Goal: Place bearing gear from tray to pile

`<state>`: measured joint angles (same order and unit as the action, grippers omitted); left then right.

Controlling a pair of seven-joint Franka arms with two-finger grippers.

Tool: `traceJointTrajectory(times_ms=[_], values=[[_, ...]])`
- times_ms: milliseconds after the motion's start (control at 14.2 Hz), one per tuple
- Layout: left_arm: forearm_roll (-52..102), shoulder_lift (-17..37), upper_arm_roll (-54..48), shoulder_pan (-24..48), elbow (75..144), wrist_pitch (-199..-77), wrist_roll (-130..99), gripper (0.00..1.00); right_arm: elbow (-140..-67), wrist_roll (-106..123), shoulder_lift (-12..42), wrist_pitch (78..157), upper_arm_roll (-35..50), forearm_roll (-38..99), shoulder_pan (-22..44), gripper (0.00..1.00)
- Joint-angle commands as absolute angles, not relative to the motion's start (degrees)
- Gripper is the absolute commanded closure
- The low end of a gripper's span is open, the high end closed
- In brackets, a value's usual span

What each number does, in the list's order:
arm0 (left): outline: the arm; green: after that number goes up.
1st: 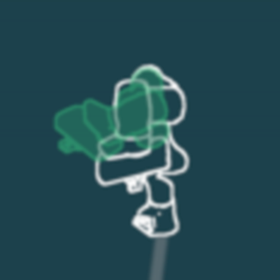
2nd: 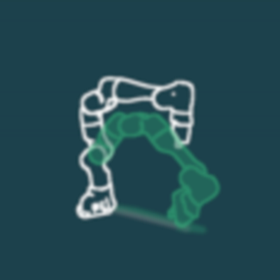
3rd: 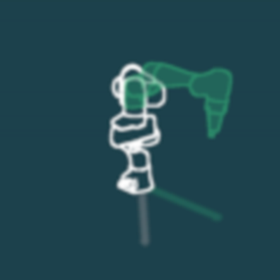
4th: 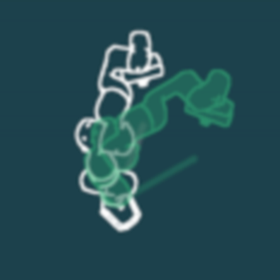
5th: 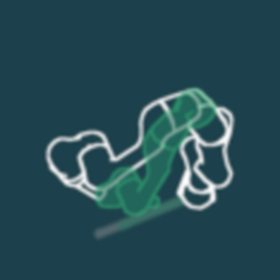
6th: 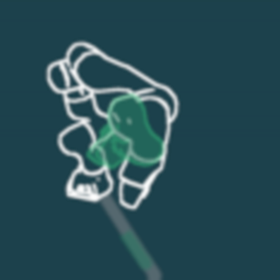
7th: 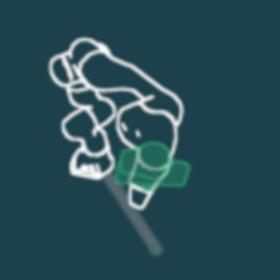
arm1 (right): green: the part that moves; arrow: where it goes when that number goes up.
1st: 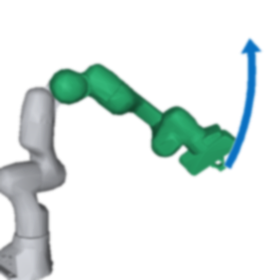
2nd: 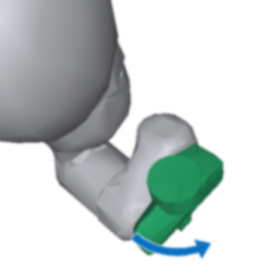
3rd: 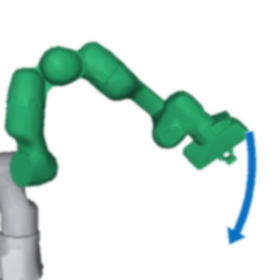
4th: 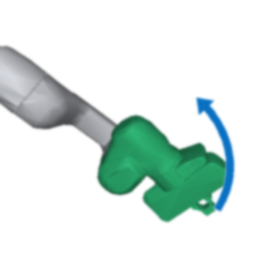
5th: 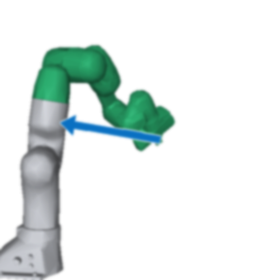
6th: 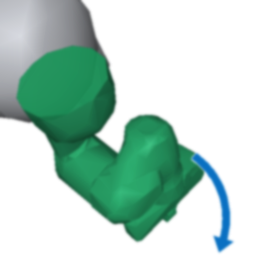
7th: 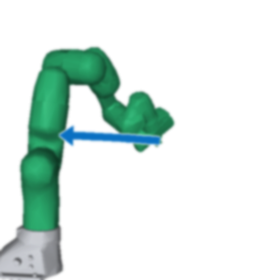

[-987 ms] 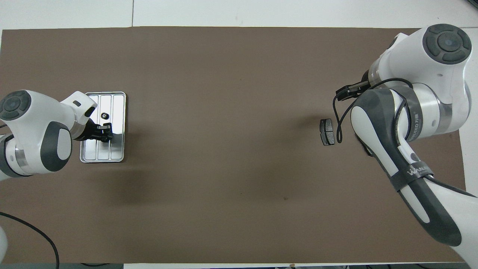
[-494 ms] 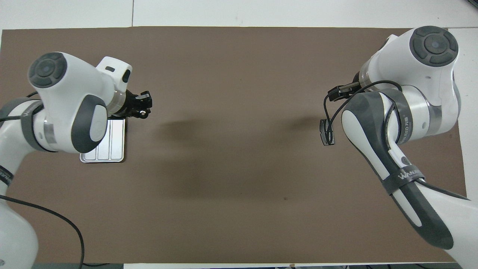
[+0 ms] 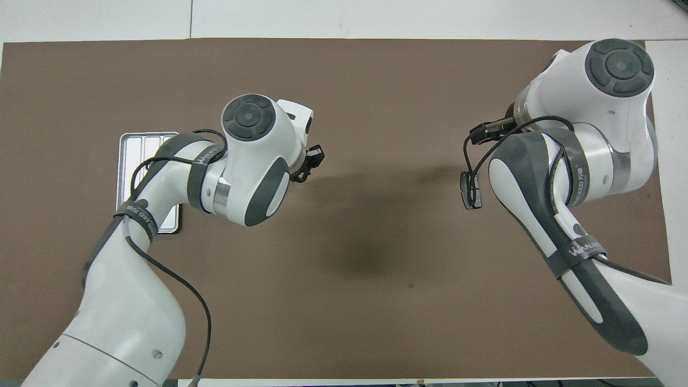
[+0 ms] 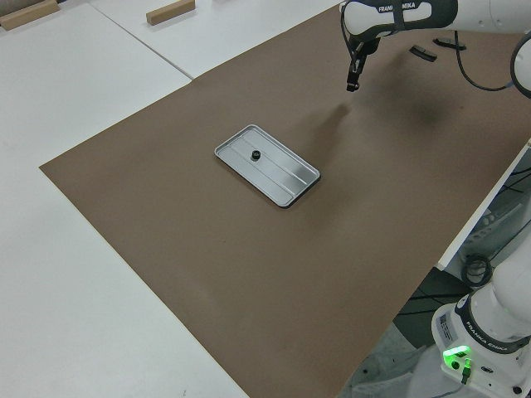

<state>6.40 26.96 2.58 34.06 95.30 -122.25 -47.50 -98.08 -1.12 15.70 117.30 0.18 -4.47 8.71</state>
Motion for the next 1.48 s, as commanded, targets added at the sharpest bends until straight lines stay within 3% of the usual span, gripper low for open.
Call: traceJointTrajectory(times_ms=[0,987,1058,1128,1199,1410], values=[[6.2,28.9,3.9,35.8,93.2,-123.1,-49.0,1.0,-98.6,-6.0,16.2,118.7,0.2,-4.7,10.0,0.0],[4.0,29.6,4.0,37.5,98.3,-125.8,-51.9,0.99,-96.9,-16.2,18.5,118.7,0.6,-4.7,11.9,0.0],[4.0,29.5,4.0,38.1,98.6,-125.9,-51.9,0.91,-96.9,-16.9,18.7,118.7,0.6,-4.7,12.3,0.0],[4.0,29.5,4.2,38.1,98.6,-125.5,-51.9,0.51,-96.7,-18.7,19.2,118.7,0.6,-4.7,13.0,0.0],[3.2,29.5,5.1,38.2,97.9,-124.6,-52.0,0.01,-96.3,-21.5,19.6,118.7,0.6,-4.7,13.6,0.0],[1.9,28.5,5.9,37.3,97.6,-123.7,-51.9,0.0,-93.6,-26.4,21.5,118.7,0.7,-4.7,15.3,0.0]])
